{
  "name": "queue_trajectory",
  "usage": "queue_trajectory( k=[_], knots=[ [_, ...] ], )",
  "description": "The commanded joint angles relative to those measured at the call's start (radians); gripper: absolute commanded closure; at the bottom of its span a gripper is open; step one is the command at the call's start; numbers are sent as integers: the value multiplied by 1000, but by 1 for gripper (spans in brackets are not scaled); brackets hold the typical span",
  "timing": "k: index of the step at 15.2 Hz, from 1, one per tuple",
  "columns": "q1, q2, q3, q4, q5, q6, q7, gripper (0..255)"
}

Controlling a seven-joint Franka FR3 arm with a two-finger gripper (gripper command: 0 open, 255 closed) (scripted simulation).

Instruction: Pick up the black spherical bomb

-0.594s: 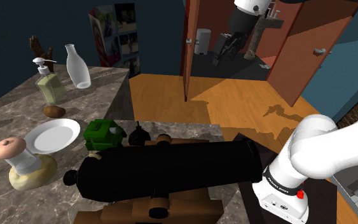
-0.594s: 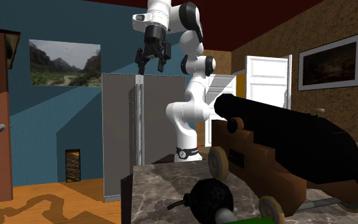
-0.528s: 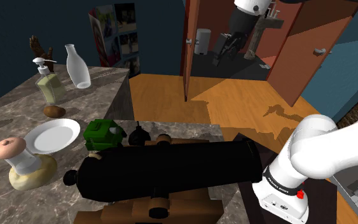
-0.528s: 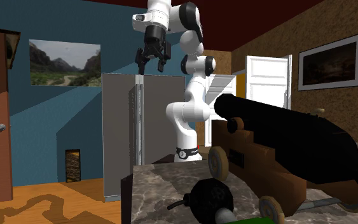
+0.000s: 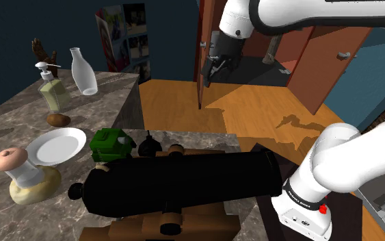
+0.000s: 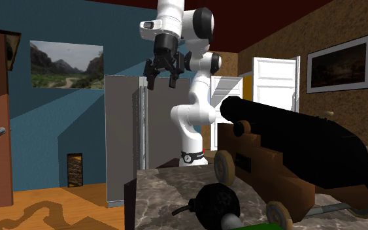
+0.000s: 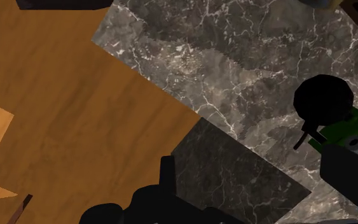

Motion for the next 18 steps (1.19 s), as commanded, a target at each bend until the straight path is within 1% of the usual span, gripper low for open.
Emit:
queue_trajectory(
  k=[1, 6, 10, 14, 18],
  knots=[
    [1, 51, 35, -4, 3, 49, 46, 0],
    [-3, 200, 117, 24, -8, 150, 160, 0],
    [-9, 337, 179, 71, -42, 219, 260, 0],
    [-12, 487, 231, 140, -102, 272, 370, 0],
    [1, 649, 264, 231, -185, 306, 485, 0]
  ],
)
